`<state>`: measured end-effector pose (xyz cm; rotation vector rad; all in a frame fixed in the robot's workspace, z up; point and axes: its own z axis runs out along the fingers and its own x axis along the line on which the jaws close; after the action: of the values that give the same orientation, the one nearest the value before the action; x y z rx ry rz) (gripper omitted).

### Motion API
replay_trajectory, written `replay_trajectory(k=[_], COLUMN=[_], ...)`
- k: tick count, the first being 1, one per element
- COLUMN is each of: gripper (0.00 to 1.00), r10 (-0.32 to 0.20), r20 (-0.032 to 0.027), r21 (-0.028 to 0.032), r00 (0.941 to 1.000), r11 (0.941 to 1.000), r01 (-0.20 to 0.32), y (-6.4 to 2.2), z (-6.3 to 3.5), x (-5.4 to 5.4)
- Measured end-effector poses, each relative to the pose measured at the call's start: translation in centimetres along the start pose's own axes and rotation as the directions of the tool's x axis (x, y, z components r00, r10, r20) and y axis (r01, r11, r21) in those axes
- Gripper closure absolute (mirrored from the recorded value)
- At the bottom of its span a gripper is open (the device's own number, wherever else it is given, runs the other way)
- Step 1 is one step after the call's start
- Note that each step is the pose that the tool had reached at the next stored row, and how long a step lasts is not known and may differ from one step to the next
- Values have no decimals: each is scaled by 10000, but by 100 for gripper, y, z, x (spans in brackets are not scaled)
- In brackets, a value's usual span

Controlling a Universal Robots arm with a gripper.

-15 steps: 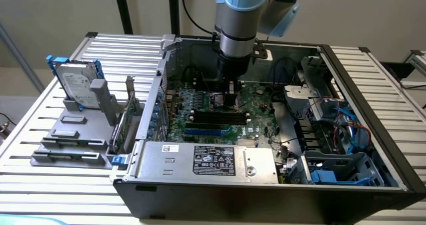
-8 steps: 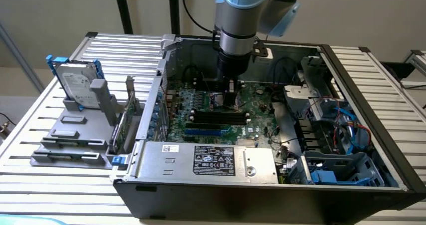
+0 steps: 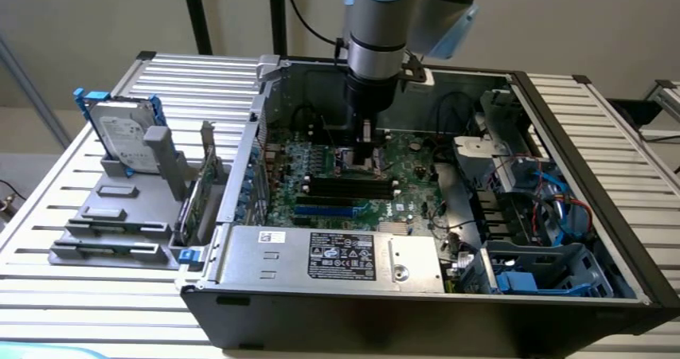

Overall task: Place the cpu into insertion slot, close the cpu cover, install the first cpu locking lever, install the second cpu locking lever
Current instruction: 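Place the cpu into insertion slot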

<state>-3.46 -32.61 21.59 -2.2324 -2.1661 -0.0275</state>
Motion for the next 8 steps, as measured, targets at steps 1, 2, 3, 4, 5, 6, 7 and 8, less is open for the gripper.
replay_trajectory(k=[1,2,3,4,5,6,7,8], gripper=[52,58,64,64,70,76,76,82], r10=[0,-1,0,0,0,-1,-1,-1], r20=[1,0,0,0,-1,-3,-3,-2], r21=[1,0,1,1,1,-1,-1,0], r00=[10000,10000,10000,10000,10000,10000,10000,10000], r11=[10000,10000,10000,10000,10000,10000,10000,10000], r01=[0,1,0,0,0,1,1,1], y=[-26,-56,-86,-123,-165,-210,-255,-301], z=[-16,-31,-46,-59,-71,-82,-93,-105], x=[0,-1,-1,-2,-3,-5,-8,-11])
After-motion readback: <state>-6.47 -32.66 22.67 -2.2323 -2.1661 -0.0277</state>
